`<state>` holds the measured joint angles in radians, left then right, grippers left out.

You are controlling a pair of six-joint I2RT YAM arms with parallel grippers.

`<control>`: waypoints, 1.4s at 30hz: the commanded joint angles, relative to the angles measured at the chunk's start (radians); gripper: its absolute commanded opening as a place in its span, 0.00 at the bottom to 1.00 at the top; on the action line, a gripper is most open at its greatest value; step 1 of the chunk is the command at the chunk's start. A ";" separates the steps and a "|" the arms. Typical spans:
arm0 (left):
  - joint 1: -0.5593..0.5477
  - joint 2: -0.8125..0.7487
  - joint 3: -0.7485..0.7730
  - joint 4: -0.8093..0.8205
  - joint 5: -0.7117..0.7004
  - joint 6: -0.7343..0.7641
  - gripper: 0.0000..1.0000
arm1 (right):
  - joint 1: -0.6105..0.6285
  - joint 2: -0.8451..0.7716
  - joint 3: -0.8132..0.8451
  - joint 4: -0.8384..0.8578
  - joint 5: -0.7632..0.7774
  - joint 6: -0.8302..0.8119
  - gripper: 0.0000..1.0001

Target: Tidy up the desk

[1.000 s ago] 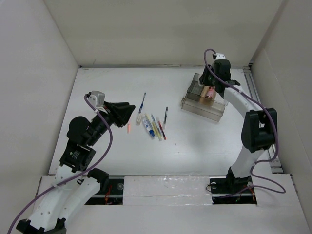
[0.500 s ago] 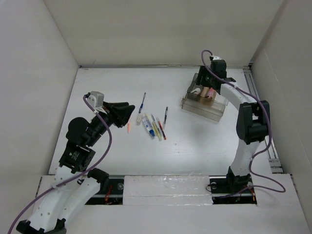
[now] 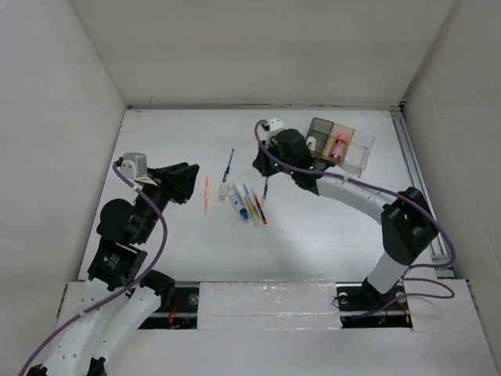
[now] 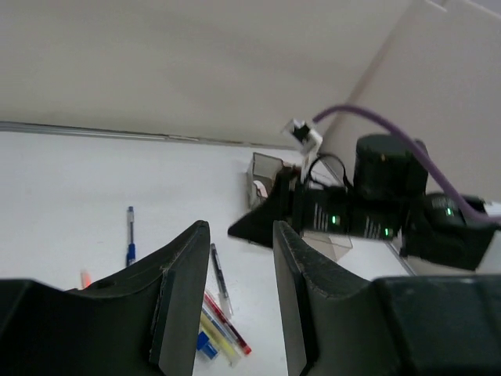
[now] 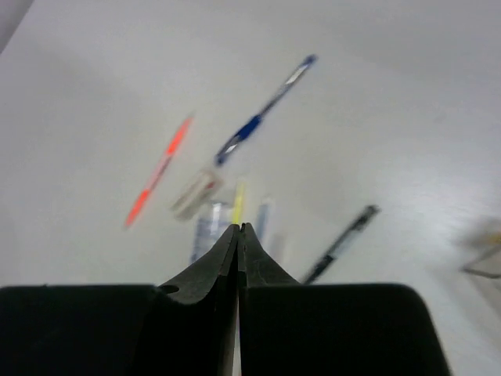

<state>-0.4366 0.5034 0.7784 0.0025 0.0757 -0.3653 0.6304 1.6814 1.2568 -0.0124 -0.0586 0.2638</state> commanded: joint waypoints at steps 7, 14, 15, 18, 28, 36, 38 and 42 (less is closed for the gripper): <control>0.004 -0.037 0.019 -0.032 -0.198 -0.052 0.36 | 0.248 0.198 0.205 -0.121 0.196 0.005 0.48; 0.004 -0.057 0.016 -0.027 -0.202 -0.044 0.36 | 0.279 0.339 0.320 -0.149 0.229 0.011 0.49; 0.004 -0.060 0.013 -0.022 -0.195 -0.043 0.36 | 0.279 0.354 0.352 -0.164 0.218 0.011 0.49; 0.004 -0.063 0.010 -0.018 -0.192 -0.040 0.36 | 0.279 0.403 0.384 -0.175 0.204 0.011 0.48; 0.004 -0.063 0.009 -0.012 -0.149 -0.031 0.37 | 0.279 0.554 0.516 -0.238 0.229 0.017 0.50; 0.004 -0.068 0.004 -0.009 -0.146 -0.027 0.37 | 0.279 0.603 0.527 -0.233 0.249 0.026 0.41; 0.004 -0.062 0.010 -0.009 -0.145 -0.027 0.37 | 0.279 0.606 0.527 -0.225 0.247 0.026 0.38; 0.004 -0.068 0.001 -0.010 -0.140 -0.024 0.37 | 0.279 0.610 0.536 -0.242 0.253 0.029 0.48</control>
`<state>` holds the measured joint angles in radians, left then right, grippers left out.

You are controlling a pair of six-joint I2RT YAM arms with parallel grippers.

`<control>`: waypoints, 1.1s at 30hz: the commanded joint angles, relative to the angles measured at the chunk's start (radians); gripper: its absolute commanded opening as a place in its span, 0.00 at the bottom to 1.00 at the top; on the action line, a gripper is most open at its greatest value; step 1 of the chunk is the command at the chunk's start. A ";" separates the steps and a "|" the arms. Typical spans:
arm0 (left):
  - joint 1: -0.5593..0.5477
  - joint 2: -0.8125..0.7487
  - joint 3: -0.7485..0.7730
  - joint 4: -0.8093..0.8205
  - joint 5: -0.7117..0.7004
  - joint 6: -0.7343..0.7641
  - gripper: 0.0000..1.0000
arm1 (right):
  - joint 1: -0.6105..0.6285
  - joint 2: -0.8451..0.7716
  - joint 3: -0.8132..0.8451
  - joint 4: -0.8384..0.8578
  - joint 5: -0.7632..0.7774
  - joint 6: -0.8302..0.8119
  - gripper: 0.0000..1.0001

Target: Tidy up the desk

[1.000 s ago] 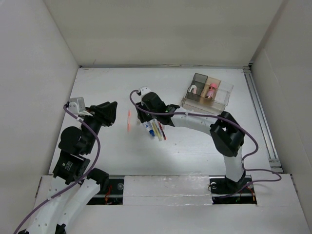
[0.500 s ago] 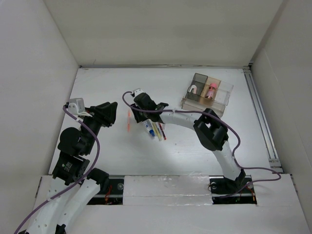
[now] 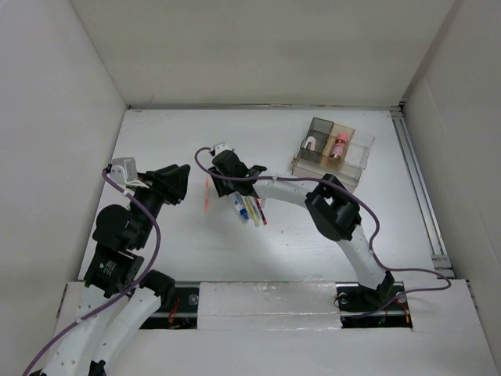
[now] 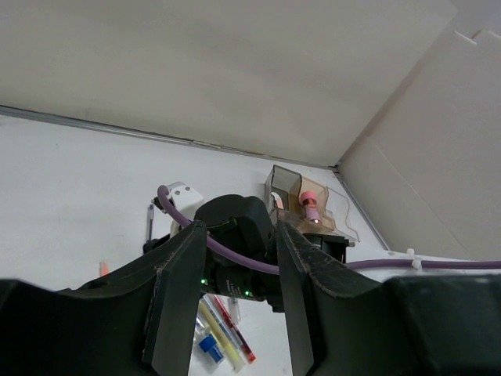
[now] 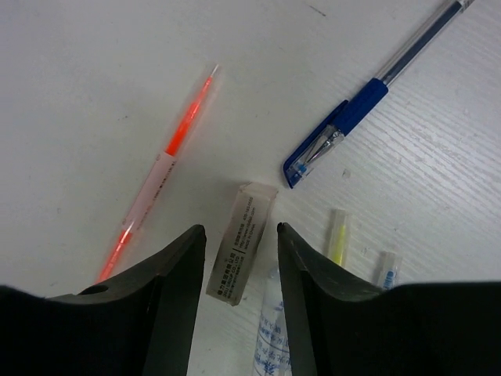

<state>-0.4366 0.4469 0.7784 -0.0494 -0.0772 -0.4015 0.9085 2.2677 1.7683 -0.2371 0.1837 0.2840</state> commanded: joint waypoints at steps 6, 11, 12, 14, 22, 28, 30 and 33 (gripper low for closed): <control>0.004 -0.019 -0.001 0.042 0.024 0.013 0.37 | 0.001 0.007 -0.044 0.016 0.056 0.023 0.42; 0.004 -0.008 0.007 0.043 0.037 0.015 0.37 | 0.010 -0.036 -0.102 0.119 0.028 0.032 0.14; 0.004 -0.016 -0.001 0.042 0.036 0.015 0.37 | 0.010 -0.059 -0.119 0.146 0.023 0.032 0.12; 0.004 -0.019 -0.002 0.043 0.025 0.016 0.37 | 0.000 -0.150 -0.162 0.211 -0.010 0.027 0.11; 0.004 -0.013 0.004 0.043 0.040 0.016 0.37 | -0.224 -0.430 -0.403 0.403 -0.176 0.086 0.11; 0.004 -0.017 0.002 0.066 0.056 0.018 0.38 | -0.504 -0.444 -0.438 0.335 -0.253 0.098 0.10; 0.004 -0.017 0.002 0.059 0.068 0.023 0.38 | -0.563 -0.439 -0.425 0.305 -0.248 0.092 0.09; 0.004 -0.020 -0.004 0.071 0.057 0.023 0.38 | -0.654 -0.439 -0.411 0.277 -0.233 0.072 0.08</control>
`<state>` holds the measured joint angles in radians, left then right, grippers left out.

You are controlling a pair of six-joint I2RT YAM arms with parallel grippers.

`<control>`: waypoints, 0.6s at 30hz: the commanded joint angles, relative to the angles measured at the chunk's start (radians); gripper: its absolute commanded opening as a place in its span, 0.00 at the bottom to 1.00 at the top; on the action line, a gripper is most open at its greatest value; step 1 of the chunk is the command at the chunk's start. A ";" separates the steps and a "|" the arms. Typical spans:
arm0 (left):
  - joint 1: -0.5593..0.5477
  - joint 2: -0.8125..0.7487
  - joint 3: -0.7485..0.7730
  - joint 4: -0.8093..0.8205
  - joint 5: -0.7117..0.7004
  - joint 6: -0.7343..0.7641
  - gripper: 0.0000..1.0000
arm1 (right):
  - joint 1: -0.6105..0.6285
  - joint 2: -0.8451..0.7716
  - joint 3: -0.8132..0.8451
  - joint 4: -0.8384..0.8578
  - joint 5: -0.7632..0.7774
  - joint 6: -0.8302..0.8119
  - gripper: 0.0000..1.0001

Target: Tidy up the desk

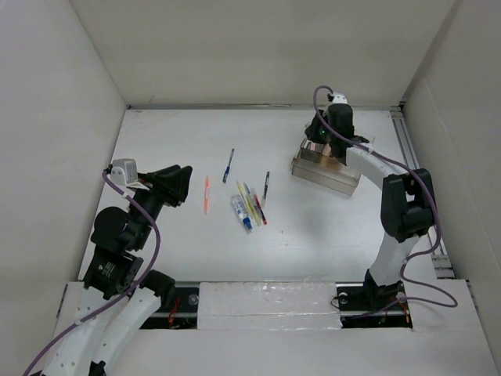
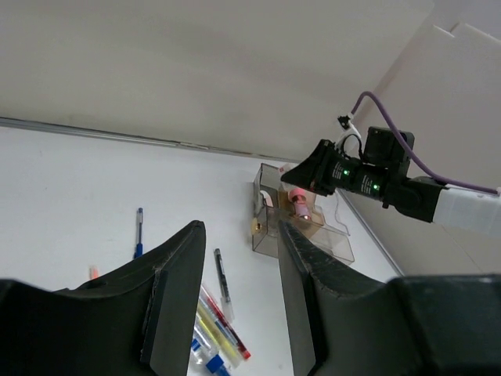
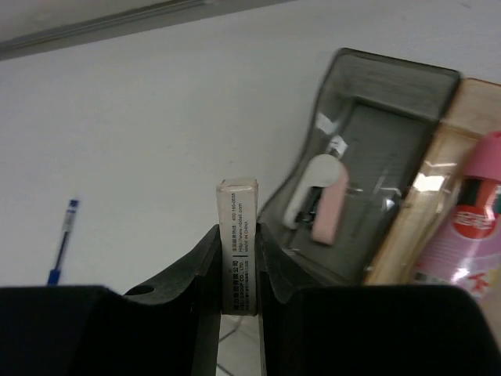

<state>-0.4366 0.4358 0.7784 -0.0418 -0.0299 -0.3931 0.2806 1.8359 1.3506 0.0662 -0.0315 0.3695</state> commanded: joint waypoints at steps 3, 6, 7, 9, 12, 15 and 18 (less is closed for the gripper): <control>0.004 0.009 0.004 0.054 0.024 0.016 0.38 | -0.096 0.006 0.039 -0.063 -0.018 -0.027 0.07; 0.004 0.006 -0.004 0.069 0.024 0.016 0.38 | -0.127 0.048 0.079 -0.130 -0.016 -0.052 0.12; 0.004 0.009 -0.001 0.071 0.024 0.016 0.38 | -0.139 0.074 0.119 -0.149 -0.007 -0.064 0.15; 0.004 0.021 0.007 0.060 0.058 0.017 0.38 | -0.149 0.109 0.165 -0.203 -0.027 -0.083 0.34; 0.004 0.017 0.002 0.072 0.044 0.017 0.38 | -0.149 0.102 0.159 -0.189 -0.016 -0.086 0.47; 0.004 0.029 0.007 0.060 0.059 0.020 0.38 | -0.138 0.091 0.156 -0.195 -0.033 -0.081 0.48; 0.004 0.021 0.001 0.072 0.051 0.019 0.38 | -0.110 0.010 0.075 -0.138 -0.039 -0.083 0.47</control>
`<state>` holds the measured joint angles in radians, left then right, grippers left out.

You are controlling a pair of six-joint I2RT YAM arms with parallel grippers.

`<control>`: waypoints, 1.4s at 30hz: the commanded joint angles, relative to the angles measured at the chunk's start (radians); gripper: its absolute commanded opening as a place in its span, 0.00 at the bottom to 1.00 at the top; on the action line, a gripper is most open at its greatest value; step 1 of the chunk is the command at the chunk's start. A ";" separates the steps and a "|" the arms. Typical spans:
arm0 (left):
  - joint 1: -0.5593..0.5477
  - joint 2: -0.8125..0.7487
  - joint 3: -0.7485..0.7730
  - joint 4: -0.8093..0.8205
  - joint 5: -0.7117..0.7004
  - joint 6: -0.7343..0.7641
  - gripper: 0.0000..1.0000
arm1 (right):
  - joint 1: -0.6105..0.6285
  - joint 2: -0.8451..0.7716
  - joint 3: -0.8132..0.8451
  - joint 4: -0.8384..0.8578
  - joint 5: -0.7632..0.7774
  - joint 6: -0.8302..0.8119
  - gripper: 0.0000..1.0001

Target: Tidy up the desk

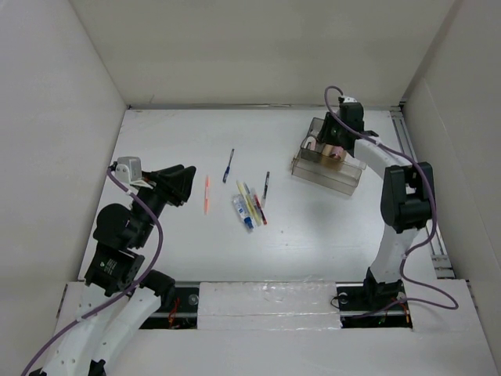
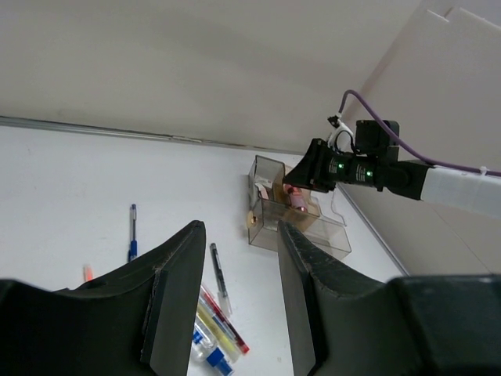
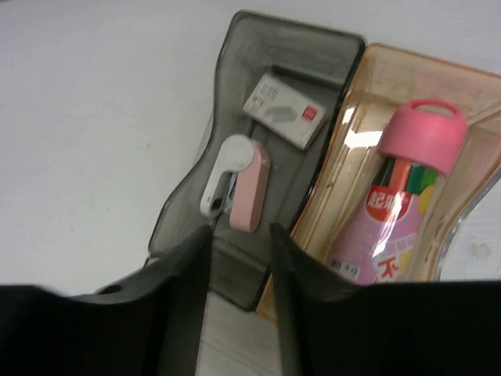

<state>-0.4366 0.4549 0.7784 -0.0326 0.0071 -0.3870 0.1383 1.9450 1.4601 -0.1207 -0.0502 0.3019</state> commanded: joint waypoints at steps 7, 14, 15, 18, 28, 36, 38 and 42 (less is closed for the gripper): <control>0.004 0.004 0.002 0.066 0.011 0.011 0.38 | 0.329 -0.325 -0.340 0.246 -0.025 -0.053 0.00; 0.004 0.024 0.008 0.068 0.030 0.008 0.38 | 0.668 -0.310 -0.354 0.169 0.151 -0.138 0.40; 0.004 0.030 0.016 0.065 0.036 0.008 0.38 | 0.699 -0.290 -0.330 0.135 0.156 -0.138 0.41; 0.004 0.016 0.003 0.074 0.045 0.010 0.38 | 0.757 -0.207 -0.247 0.018 0.188 -0.152 0.46; 0.004 0.021 0.015 0.066 0.048 0.014 0.38 | 0.807 -0.087 -0.215 -0.013 0.205 -0.144 0.47; 0.004 0.011 0.007 0.066 0.059 0.013 0.38 | 0.851 -0.026 -0.193 -0.020 0.217 -0.119 0.44; 0.004 0.002 -0.001 0.082 0.056 0.011 0.38 | 0.851 -0.009 -0.188 -0.026 0.216 -0.116 0.45; 0.004 0.011 0.012 0.065 0.060 0.011 0.38 | 0.851 0.017 -0.165 -0.027 0.193 -0.110 0.45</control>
<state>-0.4366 0.4725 0.7784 -0.0128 0.0494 -0.3855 0.9833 1.9308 1.2564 -0.1352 0.1574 0.1772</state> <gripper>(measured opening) 0.379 0.451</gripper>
